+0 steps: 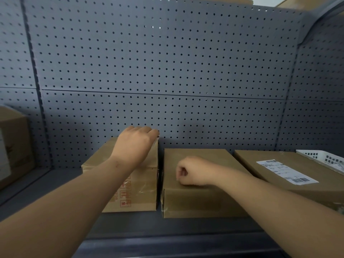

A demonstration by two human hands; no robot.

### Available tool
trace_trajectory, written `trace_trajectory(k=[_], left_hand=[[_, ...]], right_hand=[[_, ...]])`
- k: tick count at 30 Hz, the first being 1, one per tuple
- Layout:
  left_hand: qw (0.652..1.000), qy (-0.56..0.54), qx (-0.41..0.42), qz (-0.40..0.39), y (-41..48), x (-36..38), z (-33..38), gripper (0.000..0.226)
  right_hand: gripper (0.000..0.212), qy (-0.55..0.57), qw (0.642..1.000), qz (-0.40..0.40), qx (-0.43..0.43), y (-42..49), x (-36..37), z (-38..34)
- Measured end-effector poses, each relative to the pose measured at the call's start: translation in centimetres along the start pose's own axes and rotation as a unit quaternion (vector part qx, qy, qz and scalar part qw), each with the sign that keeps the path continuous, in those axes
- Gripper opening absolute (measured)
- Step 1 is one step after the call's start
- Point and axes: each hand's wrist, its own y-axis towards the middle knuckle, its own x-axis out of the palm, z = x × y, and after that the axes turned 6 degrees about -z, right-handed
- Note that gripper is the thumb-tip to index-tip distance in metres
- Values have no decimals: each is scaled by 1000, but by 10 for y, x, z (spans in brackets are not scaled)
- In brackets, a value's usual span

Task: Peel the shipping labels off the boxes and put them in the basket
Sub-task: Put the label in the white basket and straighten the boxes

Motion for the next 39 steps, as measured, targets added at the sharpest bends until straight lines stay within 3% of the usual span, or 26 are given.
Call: trace_trajectory(k=[2,5,8,12,16,21,26,30,35,39], left_hand=[[1000,-1,2,3,1,1,-1,47],[1000,4,3,3,4,6,-1,44],[1000,10,3,-6,6,13,-4,45],[1000,16,3,-10,8,18,-5,47],[1000,9,9,-3,9,18,-7,45],[1000,-5,7,6,12,19,-4,44],[1000,-2,18,7,19,25,-1,42],[1000,-11,21,18,20,25,-5,45],[1000,-15,16,5,19,23,-7,47],[1000,-8,5,-6,20,20,-4,46]], right_hand=[[17,15,1000,-17,-5,-2,-1,2],[23,3,999,7,52,-2,-4,10],[16,31,999,-31,6,-3,-2,8],[22,11,998,-10,53,4,-5,15],[19,42,998,-44,23,17,-6,10],[27,-42,989,0,145,77,-11,31],[22,-9,997,-9,79,101,-2,9],[30,-24,989,15,147,101,-2,22],[14,-2,1000,15,1,48,0,-11],[13,-12,999,5,-47,3,3,-14]])
